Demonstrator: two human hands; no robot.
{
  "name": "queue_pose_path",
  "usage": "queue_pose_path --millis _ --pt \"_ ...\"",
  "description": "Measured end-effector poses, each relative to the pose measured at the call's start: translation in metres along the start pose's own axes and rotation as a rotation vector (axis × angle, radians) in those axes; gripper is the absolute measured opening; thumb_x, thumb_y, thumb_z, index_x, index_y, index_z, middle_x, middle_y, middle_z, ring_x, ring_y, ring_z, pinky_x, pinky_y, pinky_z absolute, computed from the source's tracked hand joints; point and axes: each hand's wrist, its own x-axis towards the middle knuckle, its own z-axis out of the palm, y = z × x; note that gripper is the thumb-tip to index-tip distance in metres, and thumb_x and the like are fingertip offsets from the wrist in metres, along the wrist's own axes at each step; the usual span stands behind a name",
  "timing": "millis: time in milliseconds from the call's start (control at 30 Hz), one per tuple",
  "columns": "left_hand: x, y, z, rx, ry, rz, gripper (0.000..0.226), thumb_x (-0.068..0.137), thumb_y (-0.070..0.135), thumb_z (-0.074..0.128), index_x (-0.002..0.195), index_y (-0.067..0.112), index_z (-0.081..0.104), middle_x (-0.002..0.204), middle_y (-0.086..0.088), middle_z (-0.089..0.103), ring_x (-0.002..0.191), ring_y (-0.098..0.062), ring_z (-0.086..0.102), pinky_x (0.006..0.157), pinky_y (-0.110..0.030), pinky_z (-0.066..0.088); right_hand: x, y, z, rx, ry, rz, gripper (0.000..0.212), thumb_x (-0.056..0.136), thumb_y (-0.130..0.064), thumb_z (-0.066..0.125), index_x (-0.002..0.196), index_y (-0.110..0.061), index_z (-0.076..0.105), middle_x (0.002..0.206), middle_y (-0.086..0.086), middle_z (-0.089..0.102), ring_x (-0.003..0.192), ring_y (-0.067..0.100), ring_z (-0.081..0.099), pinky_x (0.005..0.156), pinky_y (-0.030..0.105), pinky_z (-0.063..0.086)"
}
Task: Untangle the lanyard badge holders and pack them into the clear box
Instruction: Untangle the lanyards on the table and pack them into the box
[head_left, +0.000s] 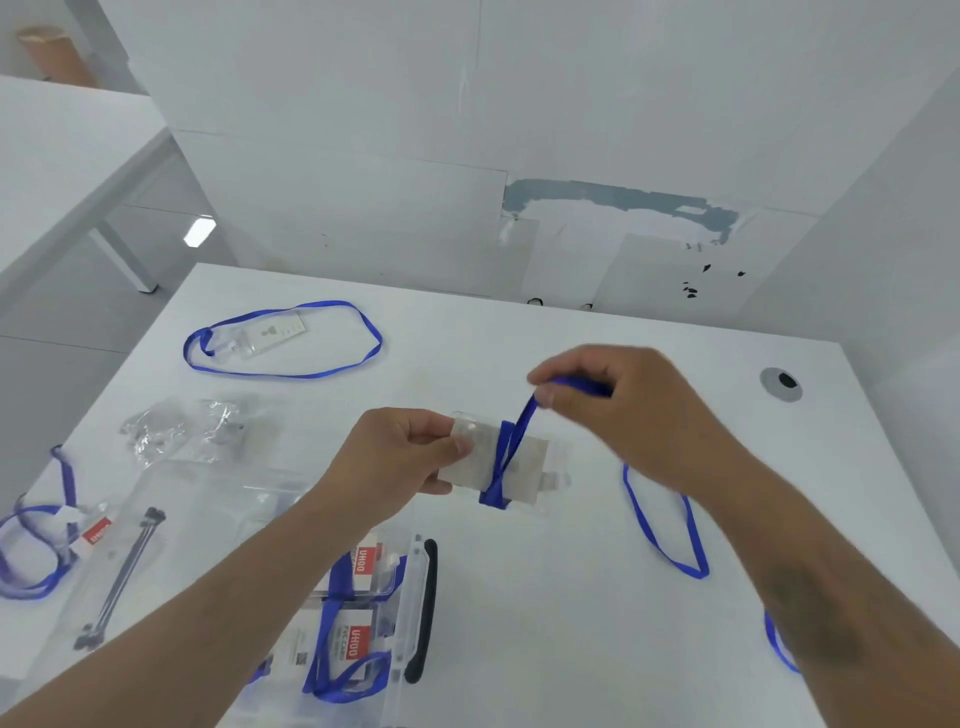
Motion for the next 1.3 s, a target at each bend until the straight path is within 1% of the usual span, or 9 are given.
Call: queue_pose_path --millis 133,233,367,467,600,800,967,1133,1300 --pt "-0.013 0.003 -0.018 -0.215 -0.195 -0.073 0.017 0.086 0.011 0.07 0.101 0.006 0.074 0.095 -0.012 0.077 0.08 -0.021 0.073 0.069 -0.027 0.061 0.018 0.013 0.016 0.301 0.02 0.102 0.01 0.089 -0.01 0.067 0.093 -0.013 0.076 0.075 -0.005 0.073 0.059 -0.003 0.061 0.053 0.005 0.041" --pt "-0.017 0.002 -0.032 -0.447 -0.199 -0.136 0.018 0.085 0.011 0.069 0.101 0.003 0.072 0.097 -0.015 0.076 0.079 -0.022 0.073 0.065 -0.026 0.061 0.005 0.027 0.054 0.223 0.003 0.16 0.041 0.084 0.006 0.055 0.066 -0.027 0.07 0.059 -0.013 0.06 0.055 0.005 0.047 0.052 0.017 0.037" --pt "-0.017 -0.003 -0.049 -0.564 -0.026 -0.163 0.013 0.084 0.008 0.07 0.096 0.005 0.072 0.093 -0.012 0.077 0.075 -0.02 0.075 0.063 -0.026 0.062 -0.035 0.02 0.1 0.004 -0.062 0.107 0.024 0.099 -0.028 0.048 0.086 -0.03 0.067 0.066 -0.015 0.059 0.061 0.003 0.053 0.057 0.018 0.04" --pt "-0.019 -0.015 -0.058 -0.465 0.105 -0.165 0.021 0.083 0.011 0.074 0.102 0.005 0.071 0.095 -0.013 0.077 0.084 -0.024 0.075 0.068 -0.028 0.062 -0.06 0.0 0.114 -0.333 -0.149 -0.08 0.022 0.103 -0.031 0.037 0.107 -0.026 0.057 0.088 -0.01 0.052 0.08 0.011 0.05 0.073 0.028 0.047" --pt "-0.026 -0.026 -0.068 -0.205 0.213 -0.087 0.017 0.085 0.014 0.074 0.101 0.009 0.073 0.091 -0.009 0.077 0.083 -0.021 0.075 0.067 -0.026 0.061 -0.06 -0.039 0.106 -0.563 -0.084 -0.365 0.015 0.093 -0.031 0.052 0.097 -0.031 0.067 0.081 -0.013 0.06 0.067 0.006 0.054 0.058 0.021 0.048" --pt "-0.042 -0.035 -0.098 -0.105 0.115 -0.088 0.009 0.086 0.013 0.072 0.094 0.014 0.075 0.083 -0.001 0.078 0.077 -0.015 0.076 0.068 -0.027 0.062 -0.006 -0.061 0.102 -0.322 -0.114 -0.234 0.005 0.084 -0.041 0.067 0.085 -0.036 0.069 0.1 -0.024 0.063 0.094 -0.002 0.055 0.08 0.02 0.043" --pt "-0.052 -0.058 -0.128 -0.109 0.128 -0.184 0.009 0.085 0.008 0.072 0.094 0.008 0.074 0.082 -0.007 0.077 0.074 -0.02 0.075 0.069 -0.032 0.063 0.01 -0.051 0.157 -0.125 -0.288 -0.035 0.005 0.081 -0.032 0.073 0.084 -0.033 0.069 0.083 -0.021 0.069 0.074 0.0 0.064 0.066 0.019 0.048" --pt "-0.052 -0.094 -0.147 0.054 0.221 -0.247 0.01 0.091 0.014 0.067 0.083 0.021 0.071 0.079 -0.002 0.072 0.078 -0.021 0.069 0.082 -0.039 0.06 0.005 -0.045 0.208 -0.158 -0.335 -0.021 0.013 0.09 -0.027 0.064 0.099 -0.036 0.067 0.097 -0.019 0.07 0.085 0.001 0.063 0.07 0.014 0.047" --pt "-0.052 -0.117 -0.148 0.269 0.222 -0.214 0.019 0.101 0.022 0.045 0.09 0.03 0.057 0.095 0.004 0.066 0.079 -0.009 0.055 0.068 -0.021 0.045 0.009 -0.038 0.253 -0.208 -0.337 0.02 0.017 0.094 -0.029 0.059 0.108 -0.036 0.063 0.104 -0.016 0.07 0.091 0.004 0.063 0.075 0.02 0.049"
